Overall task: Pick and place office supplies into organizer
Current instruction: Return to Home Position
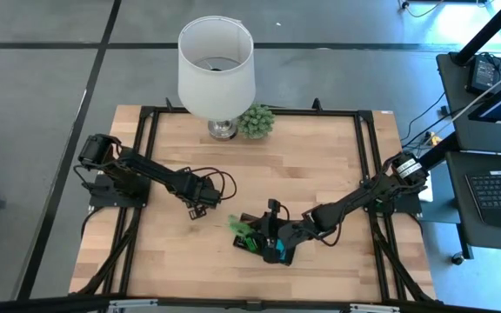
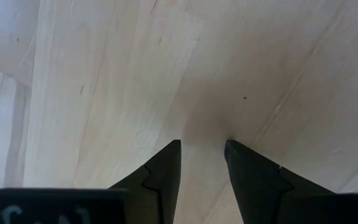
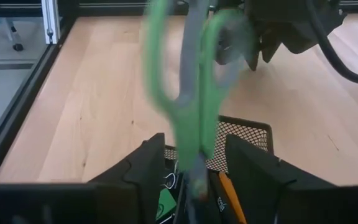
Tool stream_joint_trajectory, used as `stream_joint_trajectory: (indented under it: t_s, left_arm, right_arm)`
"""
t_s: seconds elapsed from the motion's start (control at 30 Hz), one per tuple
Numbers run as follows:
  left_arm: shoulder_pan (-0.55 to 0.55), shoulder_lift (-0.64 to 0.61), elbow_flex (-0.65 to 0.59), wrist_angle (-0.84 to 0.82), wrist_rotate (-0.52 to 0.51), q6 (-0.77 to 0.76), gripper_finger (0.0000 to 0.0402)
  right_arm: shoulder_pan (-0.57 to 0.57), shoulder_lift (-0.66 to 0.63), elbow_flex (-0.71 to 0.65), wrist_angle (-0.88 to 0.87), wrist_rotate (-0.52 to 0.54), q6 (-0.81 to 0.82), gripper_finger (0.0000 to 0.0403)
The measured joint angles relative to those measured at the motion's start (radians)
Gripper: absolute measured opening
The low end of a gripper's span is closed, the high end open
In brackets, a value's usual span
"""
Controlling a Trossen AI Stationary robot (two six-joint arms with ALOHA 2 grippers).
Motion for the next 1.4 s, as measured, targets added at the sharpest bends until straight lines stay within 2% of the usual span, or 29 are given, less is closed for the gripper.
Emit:
stream_joint_trajectory:
  t_s: [0.4,0.5,0.6,0.73,0.87,1.0,1.1,1.23,1.4]
  left_arm:
    - [0.0,0.0,0.001,0.0,0.011,-0.015,0.0127]
    - [0.0,0.0,0.001,-0.001,0.015,-0.026,0.0127]
    - [-0.002,-0.024,0.0,0.008,0.045,-0.027,0.0127]
    - [-0.025,-0.145,0.0,0.051,0.044,-0.027,0.0115]
    - [-0.062,-0.322,0.0,0.117,-0.052,-0.022,0.0097]
    - [-0.096,-0.492,-0.034,0.269,-0.149,0.045,0.0084]
    - [-0.106,-0.605,-0.123,0.461,-0.145,0.098,0.0078]
    - [-0.117,-0.725,-0.277,0.689,-0.138,0.106,0.0072]
    - [-0.118,-0.864,-0.397,0.77,-0.158,0.102,0.0067]
  right_arm:
    - [0.001,-0.023,0.0,0.0,-0.016,0.004,0.0194]
    - [0.006,-0.093,0.016,-0.005,-0.016,-0.023,0.0192]
    - [0.019,-0.216,0.029,-0.017,-0.016,-0.052,0.0193]
    - [0.03,-0.402,0.029,-0.19,-0.02,-0.07,0.0193]
    - [0.012,-0.538,0.029,-0.5,-0.016,0.023,0.0193]
    - [-0.036,-0.595,0.026,-0.648,-0.009,0.002,0.0193]
    - [-0.076,-0.636,-0.03,-0.6,0.0,-0.051,0.0193]
    - [-0.112,-0.721,-0.224,-0.382,-0.037,-0.081,0.0193]
    - [-0.159,-0.913,-0.476,-0.132,-0.139,-0.102,0.0193]
